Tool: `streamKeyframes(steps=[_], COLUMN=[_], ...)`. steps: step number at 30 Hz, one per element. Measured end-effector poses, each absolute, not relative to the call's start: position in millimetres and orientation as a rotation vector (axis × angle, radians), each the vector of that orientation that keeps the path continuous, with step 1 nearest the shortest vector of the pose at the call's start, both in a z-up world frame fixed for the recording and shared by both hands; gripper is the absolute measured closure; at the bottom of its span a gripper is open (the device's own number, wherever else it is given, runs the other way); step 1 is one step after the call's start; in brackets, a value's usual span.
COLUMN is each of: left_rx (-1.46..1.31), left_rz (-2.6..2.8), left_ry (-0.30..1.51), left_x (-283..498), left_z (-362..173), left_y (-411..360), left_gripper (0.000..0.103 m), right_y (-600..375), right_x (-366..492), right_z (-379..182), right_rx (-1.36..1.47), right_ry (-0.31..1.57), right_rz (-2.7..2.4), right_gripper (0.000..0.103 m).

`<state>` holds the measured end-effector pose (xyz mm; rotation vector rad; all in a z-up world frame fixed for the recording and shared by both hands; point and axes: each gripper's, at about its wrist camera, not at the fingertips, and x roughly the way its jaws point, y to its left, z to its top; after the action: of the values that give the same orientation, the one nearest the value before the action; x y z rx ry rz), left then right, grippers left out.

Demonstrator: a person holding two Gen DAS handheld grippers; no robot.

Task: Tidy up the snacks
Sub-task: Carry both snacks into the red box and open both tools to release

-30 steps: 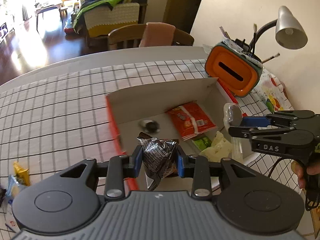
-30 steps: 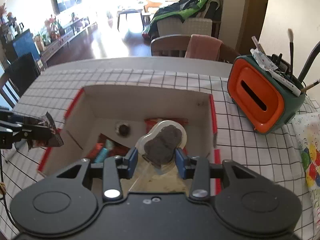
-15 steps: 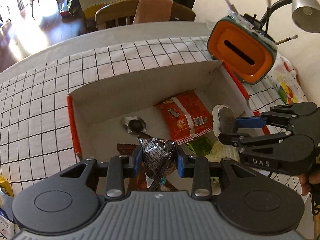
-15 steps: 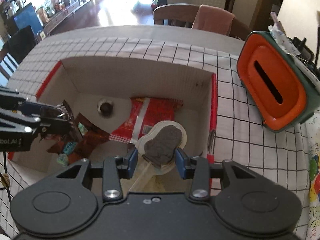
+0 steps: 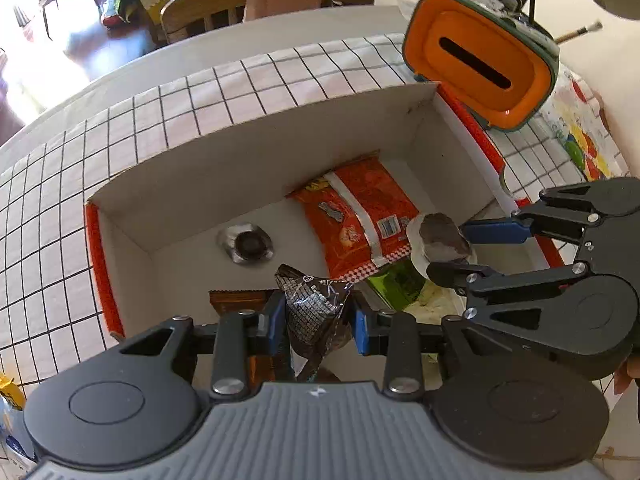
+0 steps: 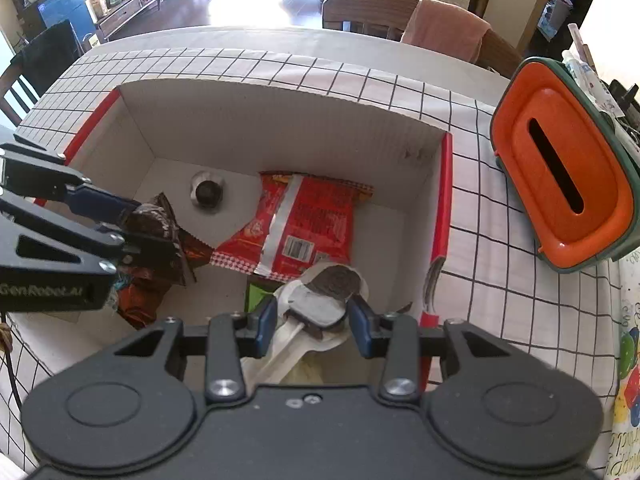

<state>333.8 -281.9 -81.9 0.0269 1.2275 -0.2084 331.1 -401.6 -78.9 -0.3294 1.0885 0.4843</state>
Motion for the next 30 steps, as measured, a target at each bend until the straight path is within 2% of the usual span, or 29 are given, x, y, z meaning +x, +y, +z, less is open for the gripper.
streamKeyframes(steps=[10,18,30], left_rx=[0.023,0.004,-0.004], left_rz=[-0.221,-0.229,-0.246], left_ry=[1.226,1.183,1.093], left_x=[334,324,299], left_z=[-81,-71,-44], left_y=[-284,-279,-274], left_gripper=[0.068,0.056,0.050], right_y=[-404,-406,-409], right_x=[328,317,296], right_z=[-74,-62,-37], right_rx=[-0.295,-0.264,-0.205], right_ry=[1.079,1.063,1.025], right_rz=[0.479,0.487,0.520], right_gripper=[0.064,0.063,0.062])
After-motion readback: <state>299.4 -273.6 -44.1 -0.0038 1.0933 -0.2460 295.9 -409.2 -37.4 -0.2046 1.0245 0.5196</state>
